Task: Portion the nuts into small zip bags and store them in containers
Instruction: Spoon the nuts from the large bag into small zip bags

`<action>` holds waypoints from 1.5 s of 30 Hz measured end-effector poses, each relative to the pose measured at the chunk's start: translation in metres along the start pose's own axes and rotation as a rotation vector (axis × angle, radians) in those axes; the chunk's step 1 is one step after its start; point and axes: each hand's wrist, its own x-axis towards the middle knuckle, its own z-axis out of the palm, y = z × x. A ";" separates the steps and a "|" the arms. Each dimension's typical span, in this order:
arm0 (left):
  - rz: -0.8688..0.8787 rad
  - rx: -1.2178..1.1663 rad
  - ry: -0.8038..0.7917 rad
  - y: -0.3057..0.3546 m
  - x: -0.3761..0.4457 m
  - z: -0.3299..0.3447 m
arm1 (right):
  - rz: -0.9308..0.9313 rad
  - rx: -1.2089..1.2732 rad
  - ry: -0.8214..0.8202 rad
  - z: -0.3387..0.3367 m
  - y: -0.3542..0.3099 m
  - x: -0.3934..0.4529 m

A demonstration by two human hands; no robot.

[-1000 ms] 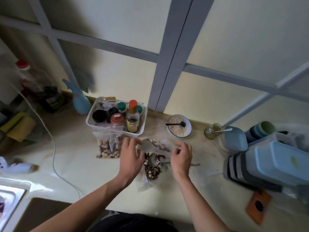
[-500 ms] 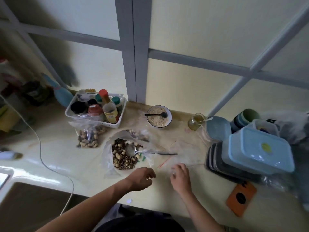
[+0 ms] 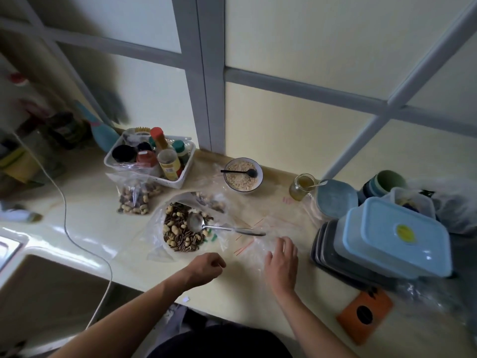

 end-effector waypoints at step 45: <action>0.220 -0.427 0.498 0.061 -0.024 -0.038 | 0.460 1.210 -0.528 -0.080 -0.122 0.030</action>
